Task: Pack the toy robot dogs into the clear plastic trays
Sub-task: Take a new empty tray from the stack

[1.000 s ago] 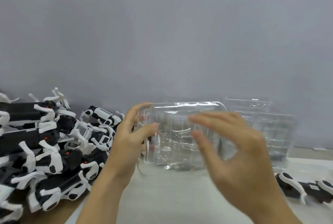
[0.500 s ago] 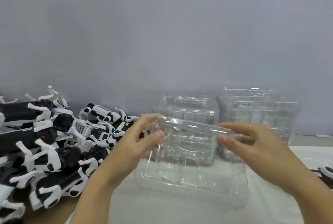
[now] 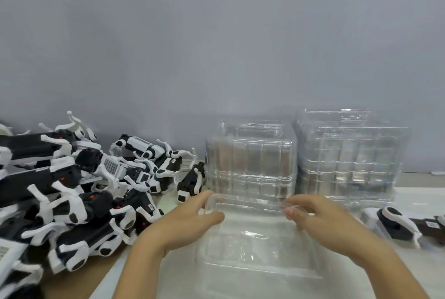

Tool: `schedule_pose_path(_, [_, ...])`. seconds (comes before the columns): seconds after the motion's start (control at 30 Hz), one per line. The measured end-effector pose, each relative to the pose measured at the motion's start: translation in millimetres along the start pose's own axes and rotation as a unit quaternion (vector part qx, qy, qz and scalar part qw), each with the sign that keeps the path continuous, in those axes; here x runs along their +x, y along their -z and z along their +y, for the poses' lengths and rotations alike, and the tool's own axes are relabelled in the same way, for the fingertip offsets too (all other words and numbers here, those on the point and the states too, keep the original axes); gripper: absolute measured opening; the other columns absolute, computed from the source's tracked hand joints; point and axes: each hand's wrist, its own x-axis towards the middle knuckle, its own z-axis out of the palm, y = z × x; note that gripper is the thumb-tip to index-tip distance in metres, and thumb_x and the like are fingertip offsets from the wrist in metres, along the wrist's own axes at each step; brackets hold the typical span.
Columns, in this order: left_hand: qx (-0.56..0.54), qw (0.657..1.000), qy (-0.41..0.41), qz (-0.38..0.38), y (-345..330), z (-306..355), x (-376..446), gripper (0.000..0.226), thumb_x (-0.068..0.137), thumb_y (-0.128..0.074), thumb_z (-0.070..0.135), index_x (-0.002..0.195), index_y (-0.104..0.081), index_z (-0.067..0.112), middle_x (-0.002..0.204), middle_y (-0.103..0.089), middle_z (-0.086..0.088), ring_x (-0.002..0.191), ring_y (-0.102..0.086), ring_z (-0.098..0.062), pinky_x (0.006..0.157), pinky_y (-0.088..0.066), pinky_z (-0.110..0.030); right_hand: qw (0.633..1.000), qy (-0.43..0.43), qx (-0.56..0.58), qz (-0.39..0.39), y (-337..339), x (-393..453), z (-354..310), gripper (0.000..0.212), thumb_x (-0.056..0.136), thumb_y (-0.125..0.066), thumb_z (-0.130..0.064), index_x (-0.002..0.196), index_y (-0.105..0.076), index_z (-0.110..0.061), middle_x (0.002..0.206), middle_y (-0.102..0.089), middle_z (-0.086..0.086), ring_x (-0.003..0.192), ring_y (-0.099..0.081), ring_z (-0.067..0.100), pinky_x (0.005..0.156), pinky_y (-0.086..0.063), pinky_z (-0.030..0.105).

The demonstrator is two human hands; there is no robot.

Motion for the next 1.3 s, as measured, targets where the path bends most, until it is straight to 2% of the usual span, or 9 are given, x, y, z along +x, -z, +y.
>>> schedule_pose_path(0.17, [-0.027,0.994,0.018,0.100,-3,-12,11,0.029,0.094,-0.054,0.058,0.116,-0.060,0.039,0.113,-0.059,0.016,0.103,-0.057,0.000,0.079,-0.045,-0.022,0.999,0.010,-0.025,0.026,-5,4,2,0.023,0.095,-0.063,-0.040,0.117,-0.066,-0.033,0.106,-0.060,-0.016,0.104,-0.053,0.003,0.079,-0.035,0.019])
schedule_pose_path(0.3, [-0.076,0.944,-0.014,0.321,-3,-12,19,0.009,0.096,-0.061,0.033,0.102,-0.061,0.026,0.102,-0.064,0.007,0.090,-0.060,-0.009,0.073,-0.045,-0.025,0.999,0.017,-0.022,0.030,3,4,6,0.017,0.090,-0.067,-0.044,0.106,-0.065,-0.040,0.104,-0.063,-0.015,0.096,-0.056,-0.005,0.070,-0.036,0.008])
schedule_pose_path(0.37, [-0.083,0.922,-0.027,0.378,-4,-9,22,0.013,0.094,-0.064,0.024,0.106,-0.059,0.025,0.105,-0.062,0.005,0.086,-0.059,-0.006,0.069,-0.043,-0.024,0.999,0.026,-0.016,0.037,6,5,7,0.011,0.090,-0.067,-0.044,0.101,-0.066,-0.041,0.100,-0.065,-0.016,0.093,-0.057,-0.007,0.070,-0.039,0.009])
schedule_pose_path(0.57, [0.111,0.937,-0.029,0.331,10,19,55,0.048,0.093,-0.055,0.004,0.139,-0.050,0.013,0.136,-0.054,-0.006,0.124,-0.052,-0.025,0.102,-0.043,-0.036,0.997,0.042,-0.009,0.060,6,6,6,0.005,0.092,-0.064,-0.045,0.096,-0.065,-0.042,0.096,-0.067,-0.018,0.088,-0.061,-0.005,0.064,-0.043,0.011])
schedule_pose_path(0.73, [0.294,0.937,0.067,0.175,26,24,82,0.028,0.094,-0.045,0.004,0.119,-0.058,0.005,0.120,-0.061,-0.018,0.110,-0.059,-0.034,0.081,-0.046,-0.034,0.997,0.056,-0.014,0.044,2,7,6,0.013,0.093,-0.063,-0.044,0.105,-0.066,-0.039,0.099,-0.066,-0.018,0.089,-0.060,-0.005,0.070,-0.042,0.012])
schedule_pose_path(0.87, [0.367,0.918,0.049,0.143,35,22,88,0.011,0.093,-0.049,0.002,0.094,-0.059,0.005,0.102,-0.062,-0.015,0.093,-0.060,-0.031,0.072,-0.042,-0.031,0.997,0.059,-0.011,0.043,1,8,7,0.014,0.094,-0.062,-0.044,0.106,-0.067,-0.038,0.101,-0.067,-0.017,0.090,-0.061,-0.004,0.072,-0.044,0.014])
schedule_pose_path(1.07, [0.320,0.931,-0.008,0.177,50,16,84,0.019,0.089,-0.060,-0.005,0.095,-0.075,0.006,0.103,-0.069,-0.009,0.102,-0.063,-0.026,0.082,-0.047,-0.030,0.997,0.062,-0.015,0.046,1,9,8,0.016,0.094,-0.063,-0.043,0.108,-0.067,-0.037,0.099,-0.065,-0.019,0.088,-0.058,-0.006,0.067,-0.043,0.011])
schedule_pose_path(1.2, [0.201,0.942,-0.022,0.268,59,23,73,0.016,0.091,-0.066,0.002,0.101,-0.078,0.008,0.093,-0.069,-0.007,0.084,-0.062,-0.021,0.077,-0.041,-0.026,0.997,0.060,-0.020,0.045,1,8,7,0.019,0.094,-0.061,-0.044,0.111,-0.066,-0.038,0.099,-0.063,-0.021,0.087,-0.056,-0.008,0.064,-0.040,0.009])
schedule_pose_path(1.3, [0.103,0.938,-0.039,0.328,66,31,62,0.014,0.091,-0.069,0.004,0.100,-0.078,0.010,0.093,-0.072,-0.001,0.079,-0.067,-0.017,0.076,-0.052,-0.026,0.997,0.063,-0.022,0.047,0,7,4,0.021,0.094,-0.062,-0.045,0.113,-0.066,-0.037,0.098,-0.063,-0.022,0.088,-0.056,-0.009,0.065,-0.039,0.008])
